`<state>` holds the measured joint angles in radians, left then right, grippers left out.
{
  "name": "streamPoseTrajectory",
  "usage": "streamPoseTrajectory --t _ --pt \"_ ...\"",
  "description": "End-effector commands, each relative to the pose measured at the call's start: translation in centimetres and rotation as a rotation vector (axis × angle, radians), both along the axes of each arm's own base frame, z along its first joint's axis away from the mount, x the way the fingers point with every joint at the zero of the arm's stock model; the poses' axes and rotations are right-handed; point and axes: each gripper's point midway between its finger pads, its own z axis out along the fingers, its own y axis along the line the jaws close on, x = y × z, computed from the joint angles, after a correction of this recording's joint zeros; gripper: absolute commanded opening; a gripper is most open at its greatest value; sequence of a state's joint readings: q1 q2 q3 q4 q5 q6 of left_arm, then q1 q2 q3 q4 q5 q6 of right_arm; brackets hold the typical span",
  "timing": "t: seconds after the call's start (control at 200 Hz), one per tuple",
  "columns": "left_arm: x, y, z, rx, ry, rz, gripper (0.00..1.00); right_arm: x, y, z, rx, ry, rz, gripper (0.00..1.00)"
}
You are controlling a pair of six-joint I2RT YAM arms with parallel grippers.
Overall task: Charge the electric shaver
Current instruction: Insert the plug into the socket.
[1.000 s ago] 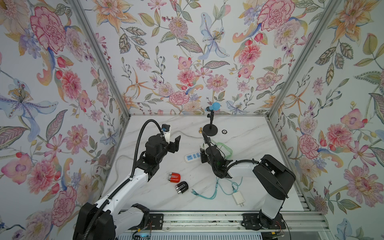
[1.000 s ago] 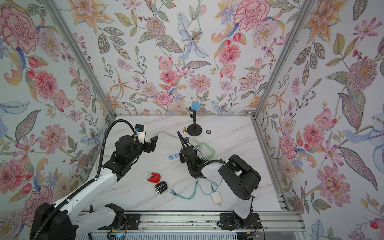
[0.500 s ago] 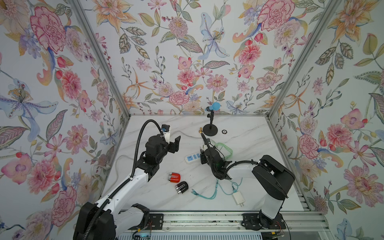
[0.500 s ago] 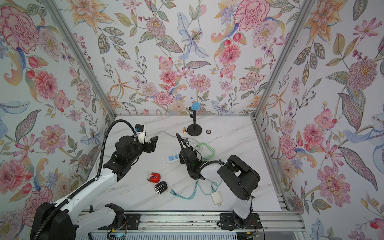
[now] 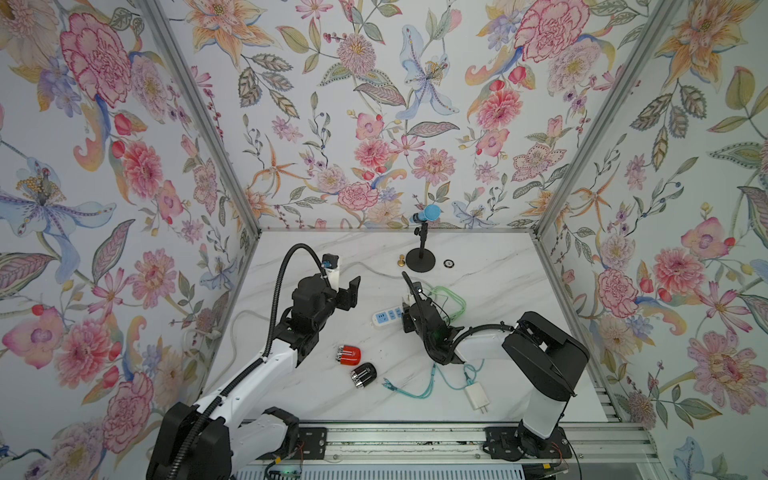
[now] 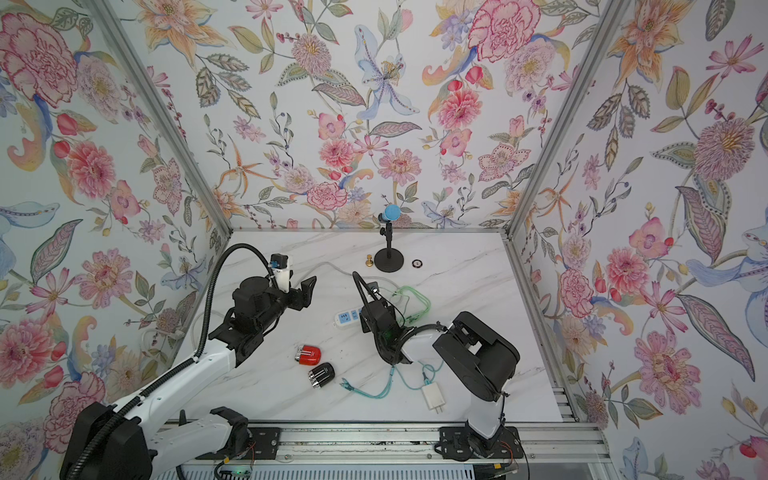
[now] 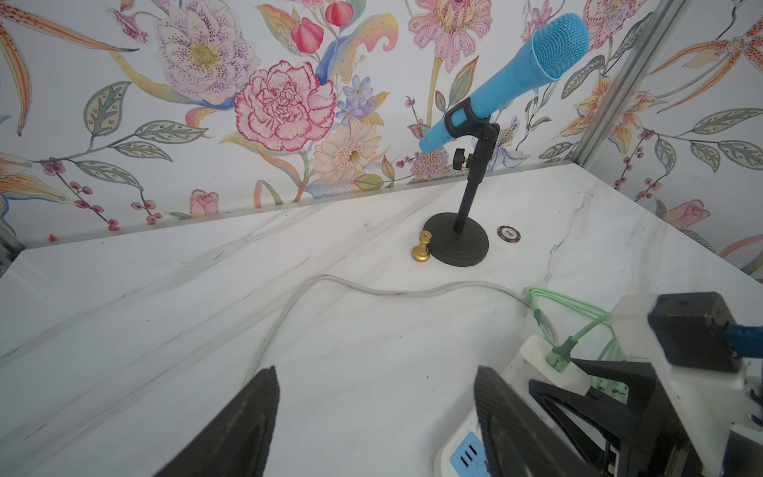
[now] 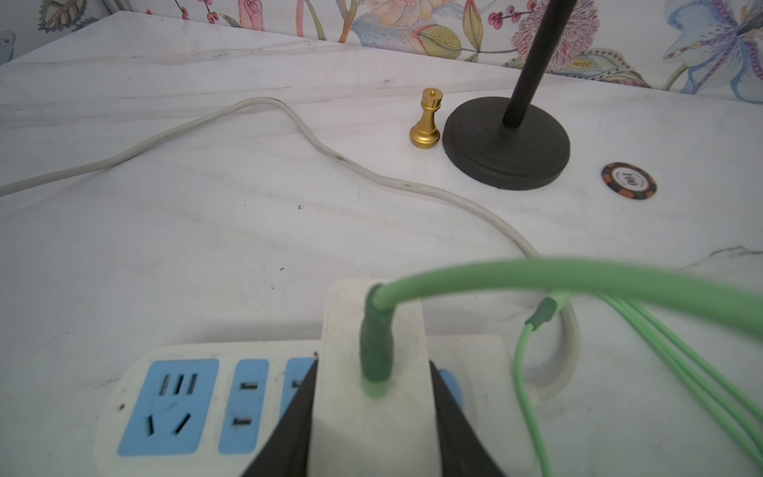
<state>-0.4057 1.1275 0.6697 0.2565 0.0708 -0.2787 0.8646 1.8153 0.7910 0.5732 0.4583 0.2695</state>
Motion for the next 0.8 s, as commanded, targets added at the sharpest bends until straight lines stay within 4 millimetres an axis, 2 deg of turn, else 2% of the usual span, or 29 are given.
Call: streamPoseTrajectory --t 0.0,0.095,0.44,0.796 --pt "0.0 0.7 0.4 -0.023 -0.021 0.029 0.77 -3.8 -3.7 -8.3 -0.275 0.239 0.007 0.00" --pt "-0.1 1.0 0.5 -0.022 -0.030 0.040 0.77 -4.0 -3.8 -8.7 -0.313 0.246 0.008 0.00" --pt "-0.1 1.4 0.6 -0.039 -0.043 0.056 0.77 -5.8 -5.6 -12.3 -0.376 0.281 -0.045 0.00" --pt "-0.1 1.5 0.7 -0.043 -0.042 0.054 0.77 -5.5 -5.8 -12.7 -0.398 0.318 -0.044 0.00"
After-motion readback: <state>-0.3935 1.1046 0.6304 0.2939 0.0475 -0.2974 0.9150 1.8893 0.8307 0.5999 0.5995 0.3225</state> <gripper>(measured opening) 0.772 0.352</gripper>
